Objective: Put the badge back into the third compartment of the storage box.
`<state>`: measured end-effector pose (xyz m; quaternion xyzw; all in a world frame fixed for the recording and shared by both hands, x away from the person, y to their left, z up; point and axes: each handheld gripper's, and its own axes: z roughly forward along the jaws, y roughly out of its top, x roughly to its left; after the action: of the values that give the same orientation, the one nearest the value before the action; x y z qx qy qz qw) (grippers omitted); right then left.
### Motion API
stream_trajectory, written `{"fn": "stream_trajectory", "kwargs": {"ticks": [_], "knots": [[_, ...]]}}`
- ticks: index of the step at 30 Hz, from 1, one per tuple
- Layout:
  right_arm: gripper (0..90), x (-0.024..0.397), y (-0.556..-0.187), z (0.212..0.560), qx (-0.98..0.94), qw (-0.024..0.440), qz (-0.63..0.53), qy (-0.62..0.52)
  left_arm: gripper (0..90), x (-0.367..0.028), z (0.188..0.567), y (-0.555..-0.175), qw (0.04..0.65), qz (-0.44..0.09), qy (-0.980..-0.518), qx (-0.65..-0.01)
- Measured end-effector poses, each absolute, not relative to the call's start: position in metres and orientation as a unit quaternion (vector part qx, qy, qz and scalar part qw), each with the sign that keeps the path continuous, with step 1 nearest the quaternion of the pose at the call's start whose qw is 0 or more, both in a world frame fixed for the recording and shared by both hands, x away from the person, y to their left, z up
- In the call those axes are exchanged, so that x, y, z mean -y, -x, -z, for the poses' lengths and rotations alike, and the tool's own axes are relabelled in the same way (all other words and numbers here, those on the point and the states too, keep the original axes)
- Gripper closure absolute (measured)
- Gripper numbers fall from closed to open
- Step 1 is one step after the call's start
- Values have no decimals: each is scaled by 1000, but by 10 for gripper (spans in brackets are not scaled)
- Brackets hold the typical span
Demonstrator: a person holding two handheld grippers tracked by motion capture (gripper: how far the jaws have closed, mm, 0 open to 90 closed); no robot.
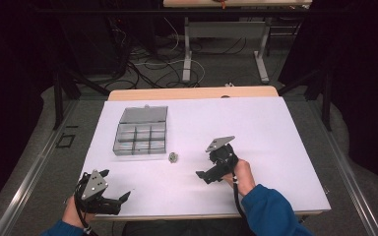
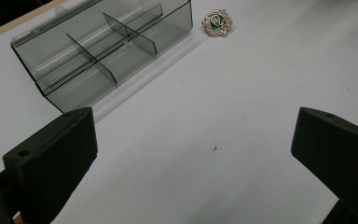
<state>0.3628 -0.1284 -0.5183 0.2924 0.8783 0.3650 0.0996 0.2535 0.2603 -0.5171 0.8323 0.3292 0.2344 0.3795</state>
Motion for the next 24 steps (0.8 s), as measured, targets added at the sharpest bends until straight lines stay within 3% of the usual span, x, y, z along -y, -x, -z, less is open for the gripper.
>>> {"fn": "stream_trajectory", "kwargs": {"ticks": [24], "knots": [[8,82,-392,534,-884,70,-357,-295,3,-261,517,-254,378,-234,-834,-327]]}}
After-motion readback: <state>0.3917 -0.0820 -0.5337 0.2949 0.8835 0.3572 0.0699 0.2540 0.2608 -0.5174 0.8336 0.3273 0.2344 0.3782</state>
